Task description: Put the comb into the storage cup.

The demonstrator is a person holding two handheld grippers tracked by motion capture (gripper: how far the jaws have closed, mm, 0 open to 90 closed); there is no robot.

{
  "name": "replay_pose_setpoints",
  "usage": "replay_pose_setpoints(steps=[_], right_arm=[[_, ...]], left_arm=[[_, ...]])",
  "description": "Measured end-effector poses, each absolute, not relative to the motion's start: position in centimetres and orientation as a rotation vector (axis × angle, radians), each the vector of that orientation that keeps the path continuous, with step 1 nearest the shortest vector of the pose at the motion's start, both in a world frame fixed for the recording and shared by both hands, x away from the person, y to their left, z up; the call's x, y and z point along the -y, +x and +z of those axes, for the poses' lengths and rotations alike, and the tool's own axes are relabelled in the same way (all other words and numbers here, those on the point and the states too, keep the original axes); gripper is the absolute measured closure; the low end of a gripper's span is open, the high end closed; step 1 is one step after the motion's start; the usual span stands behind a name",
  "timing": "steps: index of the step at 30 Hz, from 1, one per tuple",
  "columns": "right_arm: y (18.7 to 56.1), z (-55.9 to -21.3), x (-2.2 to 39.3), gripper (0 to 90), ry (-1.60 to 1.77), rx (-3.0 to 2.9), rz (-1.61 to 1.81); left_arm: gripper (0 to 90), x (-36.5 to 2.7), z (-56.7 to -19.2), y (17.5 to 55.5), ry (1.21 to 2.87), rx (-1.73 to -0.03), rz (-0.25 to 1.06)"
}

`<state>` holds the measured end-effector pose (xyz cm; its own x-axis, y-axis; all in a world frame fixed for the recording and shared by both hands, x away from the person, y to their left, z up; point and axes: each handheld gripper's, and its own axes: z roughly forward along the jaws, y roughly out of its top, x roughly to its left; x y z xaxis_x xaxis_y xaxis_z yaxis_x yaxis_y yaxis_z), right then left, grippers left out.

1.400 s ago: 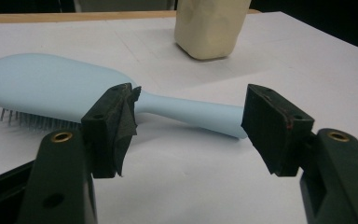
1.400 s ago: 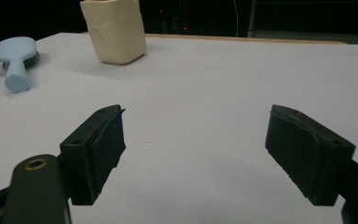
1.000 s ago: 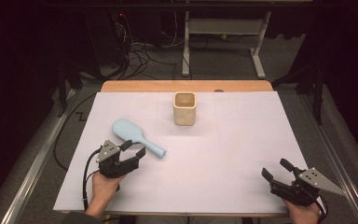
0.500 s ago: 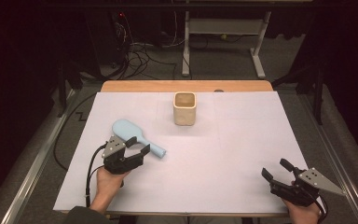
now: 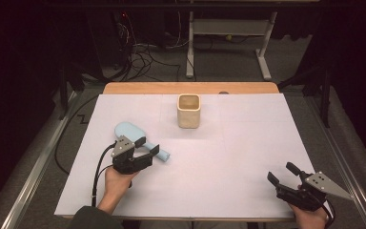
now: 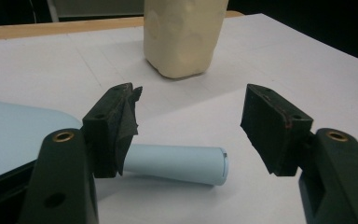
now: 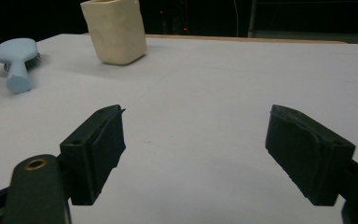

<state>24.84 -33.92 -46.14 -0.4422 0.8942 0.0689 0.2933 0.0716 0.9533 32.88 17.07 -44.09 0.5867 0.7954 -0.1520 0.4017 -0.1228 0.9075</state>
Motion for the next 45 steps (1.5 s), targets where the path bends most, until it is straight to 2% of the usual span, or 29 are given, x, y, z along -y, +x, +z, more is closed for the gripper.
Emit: replay_pose_setpoints(steps=[19,33,45], right_arm=[[24.8,-46.2,34.0,20.3,1.183,-1.792,1.387],[24.8,-46.1,34.0,20.4,1.181,-1.790,1.391],[24.8,-46.1,34.0,20.7,1.176,-1.788,1.388]], left_arm=[[36.4,-15.4,-43.3,34.9,1.776,-0.992,0.464],[39.8,-13.3,-41.0,36.4,1.856,-0.980,0.488],[46.6,-12.7,-38.8,38.8,1.995,-1.157,0.337]])
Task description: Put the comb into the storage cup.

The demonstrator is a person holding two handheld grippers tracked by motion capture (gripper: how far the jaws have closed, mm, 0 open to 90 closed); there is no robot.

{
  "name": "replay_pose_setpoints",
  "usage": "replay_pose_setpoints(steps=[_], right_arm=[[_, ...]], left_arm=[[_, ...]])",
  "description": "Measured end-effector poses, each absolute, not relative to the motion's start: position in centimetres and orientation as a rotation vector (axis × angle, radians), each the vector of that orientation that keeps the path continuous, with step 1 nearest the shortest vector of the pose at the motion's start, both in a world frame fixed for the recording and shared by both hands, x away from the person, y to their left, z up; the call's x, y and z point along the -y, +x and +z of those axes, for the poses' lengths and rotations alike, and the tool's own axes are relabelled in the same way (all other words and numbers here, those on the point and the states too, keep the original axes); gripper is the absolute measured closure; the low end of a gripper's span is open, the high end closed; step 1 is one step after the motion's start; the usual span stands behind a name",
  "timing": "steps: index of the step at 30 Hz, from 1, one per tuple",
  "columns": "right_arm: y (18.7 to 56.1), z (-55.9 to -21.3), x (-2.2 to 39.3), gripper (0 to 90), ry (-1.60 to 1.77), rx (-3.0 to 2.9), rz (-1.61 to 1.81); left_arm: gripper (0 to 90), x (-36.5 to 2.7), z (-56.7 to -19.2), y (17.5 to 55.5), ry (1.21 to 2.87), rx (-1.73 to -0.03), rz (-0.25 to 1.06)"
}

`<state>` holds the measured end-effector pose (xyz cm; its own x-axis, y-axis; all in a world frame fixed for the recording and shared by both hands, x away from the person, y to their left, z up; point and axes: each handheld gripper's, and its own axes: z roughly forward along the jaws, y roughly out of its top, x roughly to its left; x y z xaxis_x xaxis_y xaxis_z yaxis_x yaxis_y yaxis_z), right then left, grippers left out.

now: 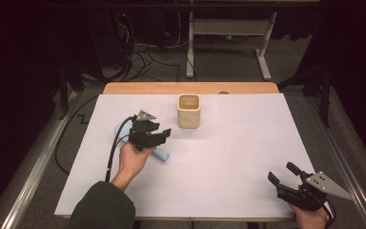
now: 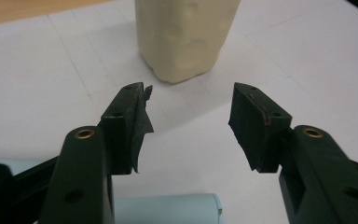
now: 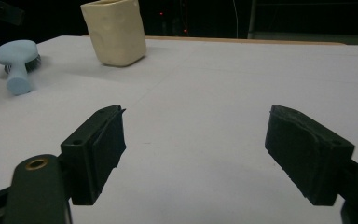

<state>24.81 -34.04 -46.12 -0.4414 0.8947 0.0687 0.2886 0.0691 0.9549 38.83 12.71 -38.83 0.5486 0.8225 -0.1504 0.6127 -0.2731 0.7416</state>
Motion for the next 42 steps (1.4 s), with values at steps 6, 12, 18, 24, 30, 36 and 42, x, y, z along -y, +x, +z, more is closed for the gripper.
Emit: replay_pose_setpoints(steps=[6,12,18,24,30,36,42], right_arm=[[24.8,-46.1,34.0,20.7,1.177,-1.793,1.391],[24.8,-46.1,34.0,20.7,1.173,-1.795,1.391],[24.9,-46.2,34.0,20.7,1.179,-1.795,1.391],[24.9,-46.2,33.9,20.8,1.176,-1.798,1.385],[24.9,-46.2,34.0,21.1,1.177,-1.806,1.377],[24.9,-46.2,34.0,21.2,1.177,-1.807,1.374],[24.8,-46.1,34.0,21.2,1.171,-1.795,1.394]], left_arm=[[48.4,-12.0,-38.4,39.5,2.116,-1.152,0.316],[49.7,-11.8,-39.1,40.2,2.222,-1.172,0.281],[55.7,-11.8,-39.7,41.0,2.309,-1.206,0.249],[64.2,-11.6,-40.7,41.8,2.373,-1.254,0.212],[71.6,-11.3,-41.3,42.3,2.390,-1.271,0.174],[76.4,-11.0,-42.0,42.5,2.433,-1.277,0.154],[82.3,-10.7,-42.6,42.6,2.473,-1.274,0.140]])
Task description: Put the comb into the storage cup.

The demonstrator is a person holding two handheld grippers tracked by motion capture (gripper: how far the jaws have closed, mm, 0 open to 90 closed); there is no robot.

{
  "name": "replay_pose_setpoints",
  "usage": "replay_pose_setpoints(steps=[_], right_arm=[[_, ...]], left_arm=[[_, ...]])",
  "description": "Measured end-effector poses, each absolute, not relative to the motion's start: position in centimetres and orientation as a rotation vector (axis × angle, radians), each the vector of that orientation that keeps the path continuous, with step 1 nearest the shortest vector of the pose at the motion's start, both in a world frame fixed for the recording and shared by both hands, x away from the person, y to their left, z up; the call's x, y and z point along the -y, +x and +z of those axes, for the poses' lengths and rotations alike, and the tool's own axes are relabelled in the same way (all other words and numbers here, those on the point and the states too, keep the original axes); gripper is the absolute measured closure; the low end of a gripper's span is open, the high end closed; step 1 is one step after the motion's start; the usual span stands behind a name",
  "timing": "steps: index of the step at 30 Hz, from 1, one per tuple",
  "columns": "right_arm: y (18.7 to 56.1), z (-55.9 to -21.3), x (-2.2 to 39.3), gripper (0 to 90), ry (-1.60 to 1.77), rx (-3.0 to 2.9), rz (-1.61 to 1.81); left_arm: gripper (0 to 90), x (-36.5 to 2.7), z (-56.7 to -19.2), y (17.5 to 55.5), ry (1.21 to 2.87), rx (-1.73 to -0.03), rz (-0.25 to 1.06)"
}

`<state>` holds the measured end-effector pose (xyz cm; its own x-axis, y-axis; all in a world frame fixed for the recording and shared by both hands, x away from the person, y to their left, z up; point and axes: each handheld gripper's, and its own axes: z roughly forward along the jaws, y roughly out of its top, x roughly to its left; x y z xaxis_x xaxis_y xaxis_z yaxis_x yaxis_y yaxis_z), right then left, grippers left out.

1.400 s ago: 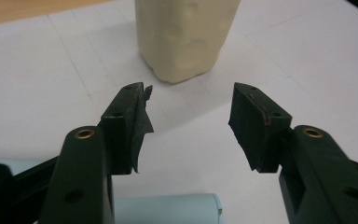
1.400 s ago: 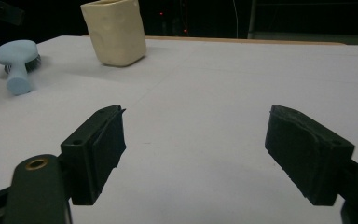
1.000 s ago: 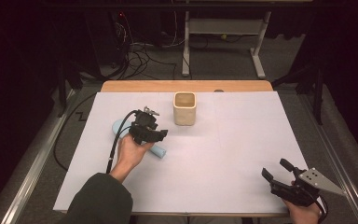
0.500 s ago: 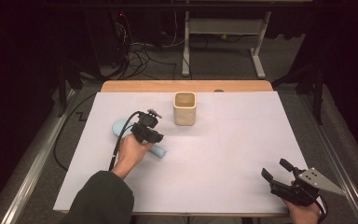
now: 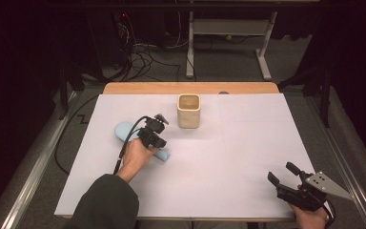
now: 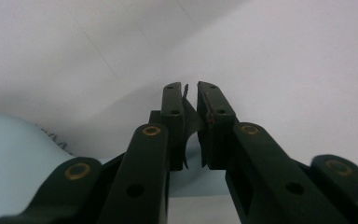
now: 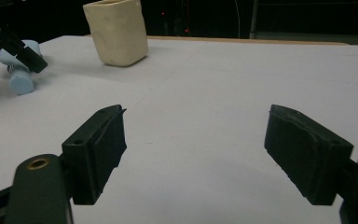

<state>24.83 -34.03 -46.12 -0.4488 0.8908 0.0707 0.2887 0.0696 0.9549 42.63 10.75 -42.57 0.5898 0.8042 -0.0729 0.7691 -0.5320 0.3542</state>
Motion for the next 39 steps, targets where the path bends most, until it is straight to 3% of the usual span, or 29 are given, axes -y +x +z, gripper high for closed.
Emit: replay_pose_setpoints(steps=[39], right_arm=[[24.9,-46.2,34.0,21.3,1.178,-1.804,1.386]], left_arm=[[85.8,-11.6,-43.1,40.2,2.485,-1.224,0.087]])
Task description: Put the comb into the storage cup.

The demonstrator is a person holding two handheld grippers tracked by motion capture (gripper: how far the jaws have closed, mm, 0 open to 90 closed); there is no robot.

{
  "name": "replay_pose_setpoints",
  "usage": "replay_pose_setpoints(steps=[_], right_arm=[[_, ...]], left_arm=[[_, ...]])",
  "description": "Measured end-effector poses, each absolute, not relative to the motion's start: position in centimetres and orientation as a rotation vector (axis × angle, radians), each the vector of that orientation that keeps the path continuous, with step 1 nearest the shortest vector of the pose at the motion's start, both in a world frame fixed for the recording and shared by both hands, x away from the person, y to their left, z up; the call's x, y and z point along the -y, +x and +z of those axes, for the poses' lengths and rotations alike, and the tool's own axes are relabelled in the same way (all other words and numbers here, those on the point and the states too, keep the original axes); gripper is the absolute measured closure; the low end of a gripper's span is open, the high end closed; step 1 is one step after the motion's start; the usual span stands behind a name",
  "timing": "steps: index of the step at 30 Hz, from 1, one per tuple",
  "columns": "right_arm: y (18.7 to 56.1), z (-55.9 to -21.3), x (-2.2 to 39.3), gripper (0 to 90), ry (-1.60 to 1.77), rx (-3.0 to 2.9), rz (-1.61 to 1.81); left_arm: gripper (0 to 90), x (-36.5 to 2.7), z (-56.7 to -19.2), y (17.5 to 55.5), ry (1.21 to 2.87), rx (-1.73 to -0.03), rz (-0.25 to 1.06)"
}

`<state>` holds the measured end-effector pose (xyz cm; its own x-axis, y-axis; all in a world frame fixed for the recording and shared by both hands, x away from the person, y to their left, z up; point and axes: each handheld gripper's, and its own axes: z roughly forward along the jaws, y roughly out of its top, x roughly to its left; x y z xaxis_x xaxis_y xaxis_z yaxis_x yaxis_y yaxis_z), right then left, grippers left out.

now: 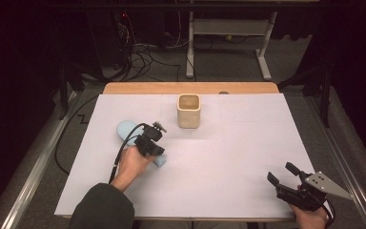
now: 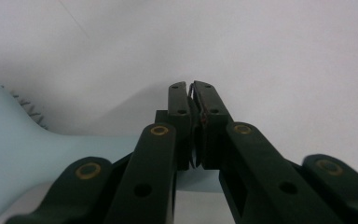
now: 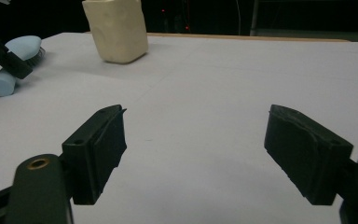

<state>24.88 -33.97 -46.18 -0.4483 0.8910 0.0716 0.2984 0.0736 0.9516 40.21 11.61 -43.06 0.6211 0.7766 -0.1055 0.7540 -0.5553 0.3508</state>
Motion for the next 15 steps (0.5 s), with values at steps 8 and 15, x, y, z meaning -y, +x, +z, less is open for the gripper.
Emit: replay_pose_setpoints(steps=[8,15], right_arm=[[24.9,-46.2,34.0,21.3,1.180,-1.804,1.387],[24.9,-46.2,33.9,21.3,1.179,-1.802,1.386]], left_arm=[[86.0,-11.9,-43.3,39.5,2.500,-1.219,0.080],[86.0,-12.5,-43.6,38.4,2.513,-1.206,0.104]])
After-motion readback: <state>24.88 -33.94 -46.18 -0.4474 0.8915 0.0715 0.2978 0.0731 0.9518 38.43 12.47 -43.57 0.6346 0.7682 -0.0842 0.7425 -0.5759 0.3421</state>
